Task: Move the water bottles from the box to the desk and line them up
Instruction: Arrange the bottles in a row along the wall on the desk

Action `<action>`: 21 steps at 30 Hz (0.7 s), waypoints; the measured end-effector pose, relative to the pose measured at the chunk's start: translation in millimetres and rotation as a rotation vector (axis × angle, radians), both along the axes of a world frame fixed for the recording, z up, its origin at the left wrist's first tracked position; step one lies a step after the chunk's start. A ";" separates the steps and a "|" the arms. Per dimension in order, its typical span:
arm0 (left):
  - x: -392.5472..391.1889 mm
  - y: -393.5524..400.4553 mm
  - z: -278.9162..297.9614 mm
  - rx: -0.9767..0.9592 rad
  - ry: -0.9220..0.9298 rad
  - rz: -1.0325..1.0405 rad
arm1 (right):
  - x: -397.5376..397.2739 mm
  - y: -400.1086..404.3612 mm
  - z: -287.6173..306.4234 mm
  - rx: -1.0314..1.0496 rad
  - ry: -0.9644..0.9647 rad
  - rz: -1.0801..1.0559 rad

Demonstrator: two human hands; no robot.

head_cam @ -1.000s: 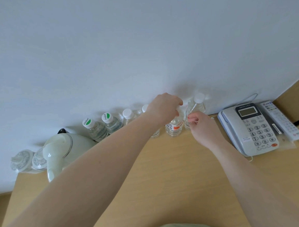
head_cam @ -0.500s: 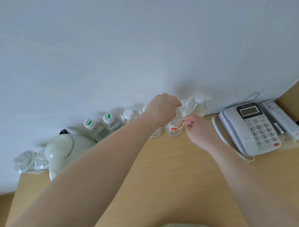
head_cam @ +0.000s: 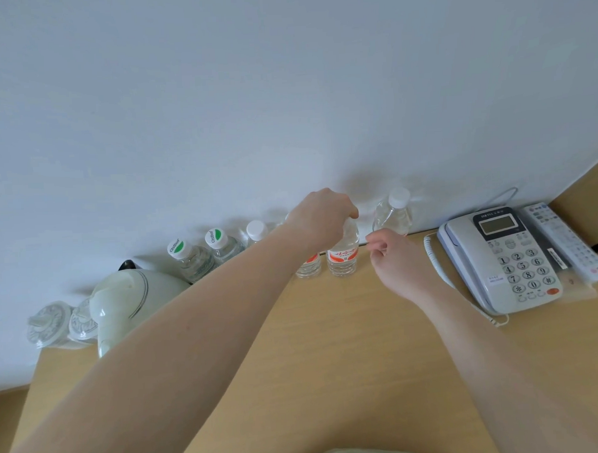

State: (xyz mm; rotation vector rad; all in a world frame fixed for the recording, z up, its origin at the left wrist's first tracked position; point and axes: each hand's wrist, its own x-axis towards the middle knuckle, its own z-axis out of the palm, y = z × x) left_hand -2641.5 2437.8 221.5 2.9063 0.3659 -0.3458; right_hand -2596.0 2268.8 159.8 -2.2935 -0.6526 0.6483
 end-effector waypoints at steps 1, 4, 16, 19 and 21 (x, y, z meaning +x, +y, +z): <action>-0.4 0.5 0.4 0.006 0.004 -0.002 | 0.7 -0.5 -0.2 0.001 -0.002 -0.001; -0.7 0.0 0.5 0.039 0.021 -0.027 | 1.2 -0.9 -1.8 0.004 -0.001 -0.007; 3.4 -11.8 6.4 0.084 0.016 -0.036 | 3.8 -3.7 -6.7 0.003 0.010 -0.026; 9.2 -17.4 12.3 0.058 0.014 -0.037 | 7.6 -7.6 -8.7 -0.002 0.034 -0.039; 16.0 -24.1 15.6 0.040 -0.018 -0.041 | 10.1 -11.4 -7.7 -0.009 0.040 -0.045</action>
